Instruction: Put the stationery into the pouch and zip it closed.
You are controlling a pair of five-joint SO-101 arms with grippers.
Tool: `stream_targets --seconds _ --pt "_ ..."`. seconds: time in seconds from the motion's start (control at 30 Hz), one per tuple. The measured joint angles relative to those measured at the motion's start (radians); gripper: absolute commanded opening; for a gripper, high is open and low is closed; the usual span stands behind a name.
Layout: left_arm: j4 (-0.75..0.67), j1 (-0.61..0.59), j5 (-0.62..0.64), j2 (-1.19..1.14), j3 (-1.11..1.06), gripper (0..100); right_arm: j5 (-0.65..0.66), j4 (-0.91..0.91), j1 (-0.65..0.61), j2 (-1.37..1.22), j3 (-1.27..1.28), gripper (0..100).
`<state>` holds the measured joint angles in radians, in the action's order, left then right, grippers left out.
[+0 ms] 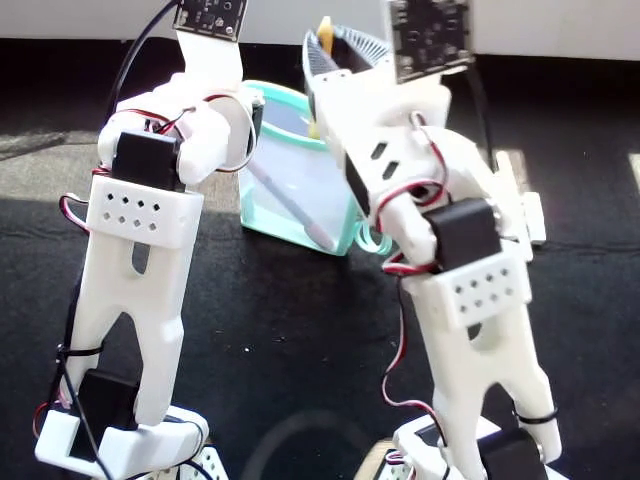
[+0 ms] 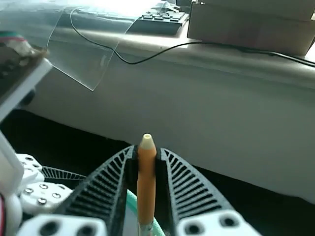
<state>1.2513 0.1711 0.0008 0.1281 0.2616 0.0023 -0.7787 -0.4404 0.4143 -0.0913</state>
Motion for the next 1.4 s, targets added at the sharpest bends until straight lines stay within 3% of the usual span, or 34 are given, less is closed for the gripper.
stream_targets --seconds 0.2,0.37,0.73,0.87,1.0,1.17,1.4 --pt "0.000 0.000 0.000 0.000 0.000 1 0.000 0.000 0.000 -0.002 0.163 3.7" --pt "0.000 0.000 0.000 0.000 0.000 1 0.000 -0.084 0.000 -0.002 0.169 24.4" --pt "0.000 0.000 0.000 0.000 0.000 1 -0.002 -0.376 0.038 0.000 -0.270 22.4" --pt "0.000 0.000 0.000 0.000 0.000 1 -0.002 -0.390 0.180 -0.002 -0.405 20.2" --pt "0.000 0.000 0.000 0.000 0.000 1 -0.002 -0.385 0.416 -0.049 -0.350 0.0" --pt "0.000 0.000 0.000 0.000 0.000 1 -0.002 -0.302 0.646 -0.242 -0.153 16.8" --pt "0.000 0.000 0.000 0.000 0.000 1 -0.002 -0.261 0.694 -0.643 -0.172 20.6"
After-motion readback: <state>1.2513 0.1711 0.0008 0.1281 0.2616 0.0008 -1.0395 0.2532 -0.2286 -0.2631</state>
